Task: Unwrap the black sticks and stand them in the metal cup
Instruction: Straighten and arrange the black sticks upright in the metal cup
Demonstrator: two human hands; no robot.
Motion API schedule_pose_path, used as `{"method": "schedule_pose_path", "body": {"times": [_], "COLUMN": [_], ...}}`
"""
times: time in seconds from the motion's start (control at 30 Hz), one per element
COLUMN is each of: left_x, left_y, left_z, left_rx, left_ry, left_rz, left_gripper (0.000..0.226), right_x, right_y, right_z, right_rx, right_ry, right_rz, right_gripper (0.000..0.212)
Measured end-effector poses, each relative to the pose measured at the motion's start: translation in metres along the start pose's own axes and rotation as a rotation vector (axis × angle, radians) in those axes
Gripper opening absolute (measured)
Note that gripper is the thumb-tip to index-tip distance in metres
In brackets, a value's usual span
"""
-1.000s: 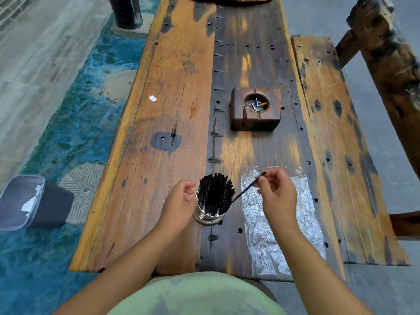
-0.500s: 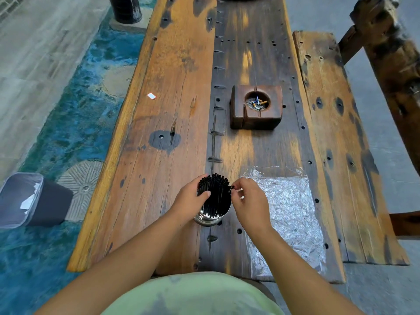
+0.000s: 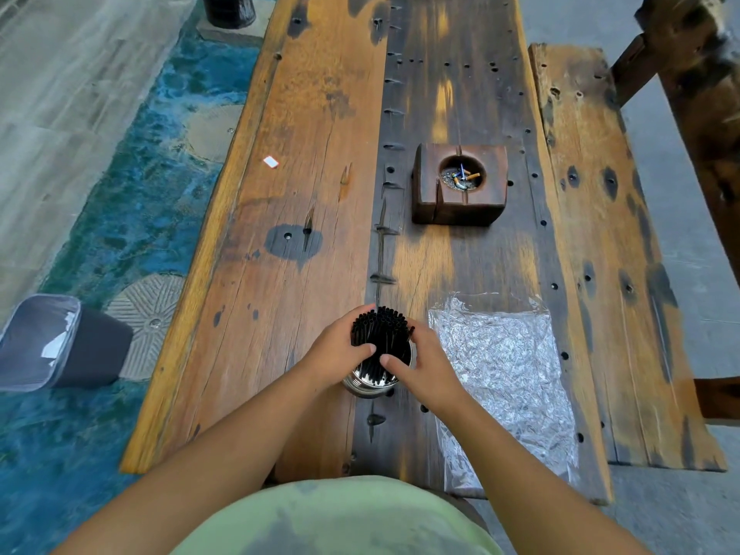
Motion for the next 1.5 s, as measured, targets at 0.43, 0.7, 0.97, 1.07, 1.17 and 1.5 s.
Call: {"method": "schedule_pose_path", "body": {"times": [0.43,0.7,0.97,1.07,1.17,1.5], "left_x": [-0.012,-0.013,-0.017,-0.022,-0.023,-0.021], "left_y": [-0.004,-0.003,0.000,-0.001,-0.003,0.015], "left_z": [0.004,0.004,0.007,0.008,0.010,0.012], "left_rx": [-0.109,-0.150,-0.164,-0.143,-0.128,-0.114], "left_ry": [0.145,0.085,0.004,-0.057,-0.071,-0.046], "left_rz": [-0.042,-0.019,-0.039,-0.047,-0.021,0.051], "left_gripper": [0.021,0.016,0.015,0.019,0.013,0.068], "right_x": [0.015,0.016,0.010,0.008,0.009,-0.004], "right_y": [-0.022,-0.030,-0.029,-0.026,-0.025,-0.030], "right_z": [0.014,0.009,0.007,0.004,0.004,-0.003], "right_rx": [-0.043,-0.068,-0.168,-0.198,-0.212,-0.207], "right_ry": [-0.100,0.030,0.061,0.045,0.020,-0.001], "right_rz": [0.078,0.089,0.094,0.097,0.094,0.008], "right_gripper": [0.008,0.020,0.024,0.024,0.022,0.026]}}
Point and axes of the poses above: each hand's wrist, its own y-axis away from the middle knuckle, its own z-axis out of the back of the hand, x = y × z, the point moved 7 cm from there along -y, towards the middle knuckle, and after that the axes turned 6 degrees about -z, right-handed, at the moved point
